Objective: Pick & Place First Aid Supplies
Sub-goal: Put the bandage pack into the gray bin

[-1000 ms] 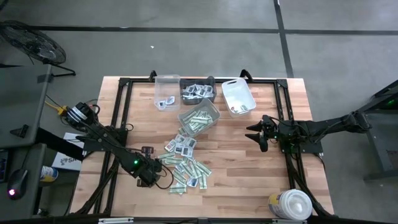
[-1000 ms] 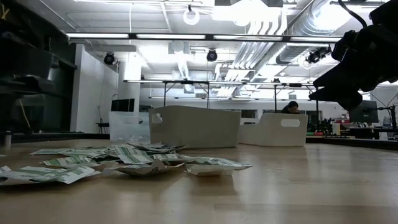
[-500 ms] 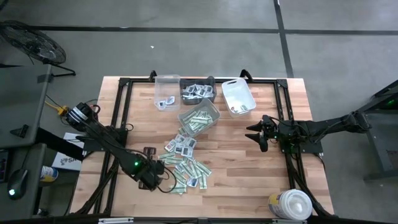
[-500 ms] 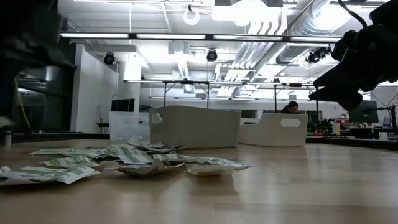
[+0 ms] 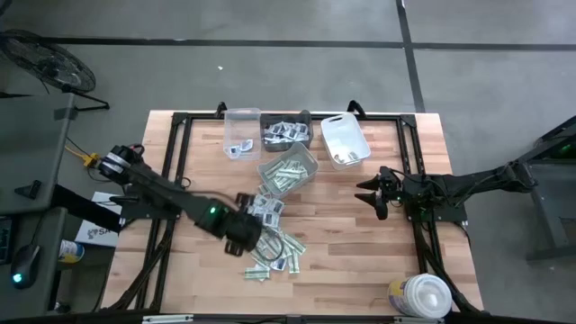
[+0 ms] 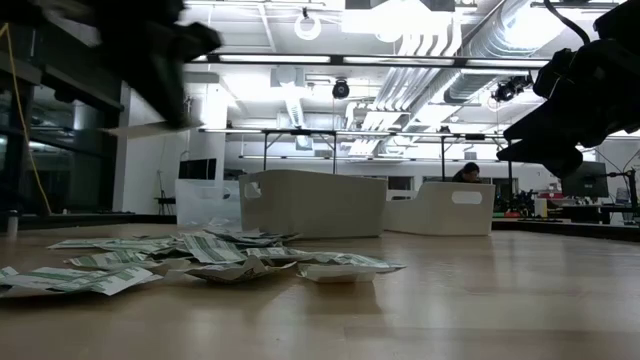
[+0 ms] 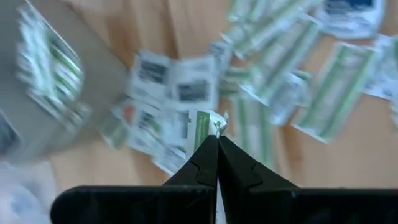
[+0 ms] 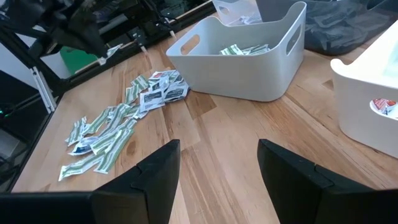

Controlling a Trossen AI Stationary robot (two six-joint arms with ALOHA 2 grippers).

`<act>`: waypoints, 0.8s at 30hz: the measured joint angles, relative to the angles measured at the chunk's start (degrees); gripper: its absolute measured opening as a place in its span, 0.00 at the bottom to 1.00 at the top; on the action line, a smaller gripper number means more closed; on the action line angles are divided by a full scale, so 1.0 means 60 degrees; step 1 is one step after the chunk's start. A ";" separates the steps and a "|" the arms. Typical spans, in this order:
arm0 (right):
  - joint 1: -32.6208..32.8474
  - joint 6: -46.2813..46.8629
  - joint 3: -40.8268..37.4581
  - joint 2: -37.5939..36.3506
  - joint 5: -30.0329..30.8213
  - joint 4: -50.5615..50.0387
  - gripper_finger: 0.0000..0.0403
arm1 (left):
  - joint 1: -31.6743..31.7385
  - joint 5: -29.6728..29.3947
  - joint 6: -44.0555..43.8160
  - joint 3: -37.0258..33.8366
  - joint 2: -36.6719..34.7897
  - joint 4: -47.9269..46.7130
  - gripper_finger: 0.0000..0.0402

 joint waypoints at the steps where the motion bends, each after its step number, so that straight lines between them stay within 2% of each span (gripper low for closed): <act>1: 0.0003 0.0000 0.0000 0.0001 -0.0003 0.0000 0.52 | 0.0233 0.0007 0.0452 0.0035 0.0000 0.0163 0.00; 7: 0.0003 -0.0001 0.0000 -0.0003 0.0000 0.0000 0.52 | 0.1632 0.0183 0.3429 0.0072 0.0000 0.1663 0.00; 11: 0.0002 0.0000 0.0004 -0.0001 -0.0001 0.0000 0.52 | 0.2676 0.0212 0.4142 0.0072 0.0000 0.2649 0.00; 13: 0.0003 -0.0003 0.0004 -0.0003 -0.0003 0.0000 0.52 | 0.3272 0.0397 0.3985 0.0072 0.0000 0.3114 0.00; 19: 0.0002 0.0000 0.0004 0.0001 0.0000 0.0000 0.52 | 0.4992 0.1396 0.1912 0.0082 0.0076 0.4041 0.00; 24: 0.0001 -0.0002 0.0007 0.0001 0.0000 -0.0001 0.52 | 0.5940 0.2432 0.0786 0.0083 0.0337 0.4450 0.00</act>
